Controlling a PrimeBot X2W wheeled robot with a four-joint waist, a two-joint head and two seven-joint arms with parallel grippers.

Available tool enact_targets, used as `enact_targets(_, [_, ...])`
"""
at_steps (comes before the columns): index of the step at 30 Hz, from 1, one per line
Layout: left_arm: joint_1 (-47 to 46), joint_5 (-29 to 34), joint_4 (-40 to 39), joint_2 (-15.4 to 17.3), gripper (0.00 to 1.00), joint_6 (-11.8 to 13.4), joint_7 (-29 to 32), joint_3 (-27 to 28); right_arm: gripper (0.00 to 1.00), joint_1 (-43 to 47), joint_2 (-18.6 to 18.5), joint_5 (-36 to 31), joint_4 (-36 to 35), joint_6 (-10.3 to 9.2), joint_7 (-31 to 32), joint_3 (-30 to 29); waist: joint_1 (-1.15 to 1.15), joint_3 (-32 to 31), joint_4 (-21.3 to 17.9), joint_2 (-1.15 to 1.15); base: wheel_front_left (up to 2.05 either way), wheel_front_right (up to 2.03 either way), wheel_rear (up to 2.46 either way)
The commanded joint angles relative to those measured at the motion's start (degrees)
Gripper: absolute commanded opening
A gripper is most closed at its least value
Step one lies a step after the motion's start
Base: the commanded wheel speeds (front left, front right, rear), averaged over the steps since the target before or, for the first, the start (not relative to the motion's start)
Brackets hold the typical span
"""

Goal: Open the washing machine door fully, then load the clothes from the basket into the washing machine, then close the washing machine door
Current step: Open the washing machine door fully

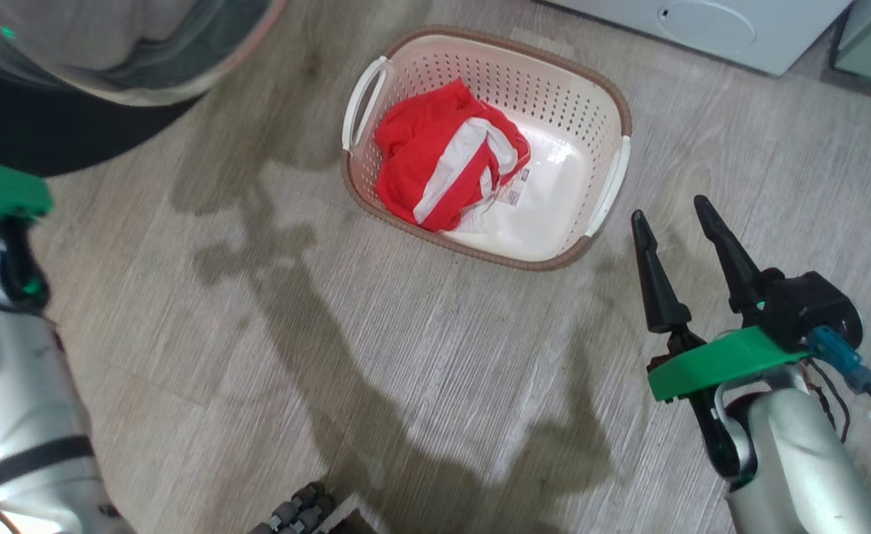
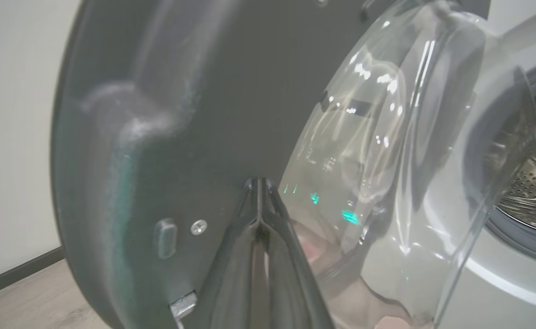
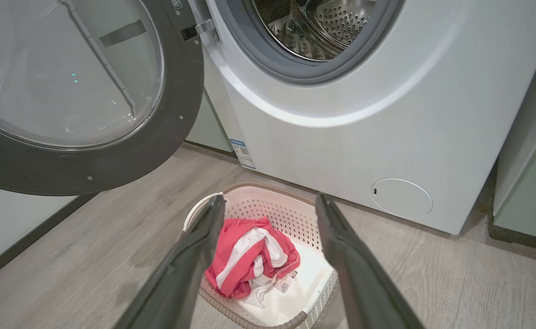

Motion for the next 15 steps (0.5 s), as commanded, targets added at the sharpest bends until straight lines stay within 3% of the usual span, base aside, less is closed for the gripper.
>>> enact_targets(1, [-1.7, 0.9, -1.1, 3.6, 0.00, -0.5, -0.3, 2.8, 1.00, -0.5, 0.4, -0.7, -2.5, 0.00, 0.4, 1.2, -0.01, 0.8, -0.2, 0.00, 0.00, 0.00, 0.00])
enact_targets(15, [-3.6, 4.0, -0.3, 4.4, 0.00, -2.1, -0.3, 7.9, 1.00, 0.2, 0.4, -1.0, -3.6, 0.00, 1.2, 0.6, -0.01, 0.3, -0.6, 0.00, 0.00, 0.00, 0.00])
